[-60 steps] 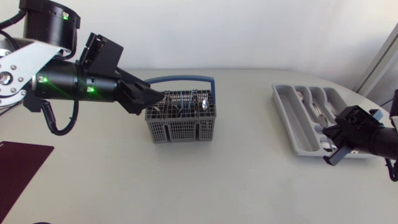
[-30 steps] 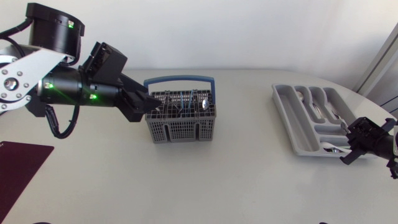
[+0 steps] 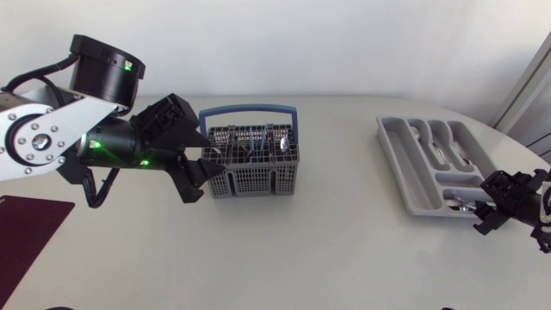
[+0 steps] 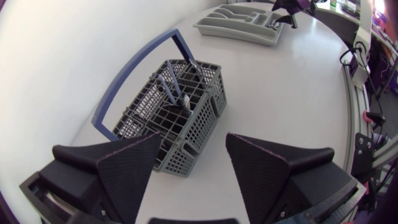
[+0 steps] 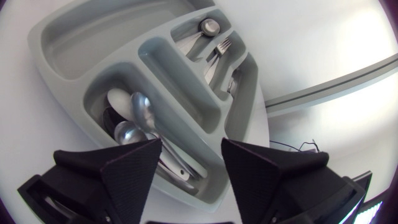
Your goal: Transfer all utensils from the basket to the drawer tray.
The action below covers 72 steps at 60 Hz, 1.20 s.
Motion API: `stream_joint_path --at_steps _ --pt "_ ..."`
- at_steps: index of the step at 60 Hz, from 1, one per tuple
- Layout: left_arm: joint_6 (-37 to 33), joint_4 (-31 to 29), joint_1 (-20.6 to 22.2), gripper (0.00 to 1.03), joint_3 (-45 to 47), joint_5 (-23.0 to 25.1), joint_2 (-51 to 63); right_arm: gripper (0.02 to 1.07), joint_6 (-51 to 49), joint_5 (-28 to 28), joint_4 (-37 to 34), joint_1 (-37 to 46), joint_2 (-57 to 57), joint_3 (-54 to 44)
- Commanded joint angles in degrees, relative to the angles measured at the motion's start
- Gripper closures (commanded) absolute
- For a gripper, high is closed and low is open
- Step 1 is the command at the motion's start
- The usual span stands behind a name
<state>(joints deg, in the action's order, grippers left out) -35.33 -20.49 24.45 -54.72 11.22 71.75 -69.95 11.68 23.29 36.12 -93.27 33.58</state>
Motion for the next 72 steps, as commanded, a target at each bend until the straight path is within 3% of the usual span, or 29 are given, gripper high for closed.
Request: stream_joint_path --at_steps 1,11,20,27,36,47,52,68,72 --pt "-6.2 -0.3 0.4 0.28 1.3 -0.7 0.4 0.07 -1.5 -0.2 -1.9 0.2 5.0 -2.1" --pt "-15.3 -0.3 0.3 0.27 0.5 -2.3 1.2 0.07 -1.2 2.4 -11.6 -1.8 16.5 -4.8" --pt "-22.7 -1.7 -1.0 0.27 -2.1 -3.8 3.6 0.07 0.2 2.4 -20.0 -8.9 28.8 -7.7" --pt "-27.9 -2.3 -1.9 0.27 -4.4 -5.7 5.8 0.07 6.9 0.6 -28.5 -19.4 39.1 -8.2" --pt "-32.3 -2.6 -2.8 0.27 -6.7 -6.0 7.3 0.07 18.3 -4.6 -34.0 -34.5 44.7 -6.6" --pt "-37.4 -3.2 -2.8 0.27 -8.8 -6.7 10.1 0.07 31.7 -12.7 -35.1 -54.0 43.6 -4.0" --pt "-39.3 -3.1 -2.7 0.27 -9.8 -7.4 11.8 0.07 36.6 -13.8 -35.1 -59.8 41.2 -1.9" --pt "-45.9 -0.9 -2.5 0.28 -11.9 -9.5 16.9 0.07 45.8 -14.8 -31.8 -70.2 30.3 5.7" --pt "-47.4 -0.9 -2.7 0.34 -13.0 -9.5 18.4 0.07 47.5 -13.9 -30.8 -71.2 28.0 7.3"
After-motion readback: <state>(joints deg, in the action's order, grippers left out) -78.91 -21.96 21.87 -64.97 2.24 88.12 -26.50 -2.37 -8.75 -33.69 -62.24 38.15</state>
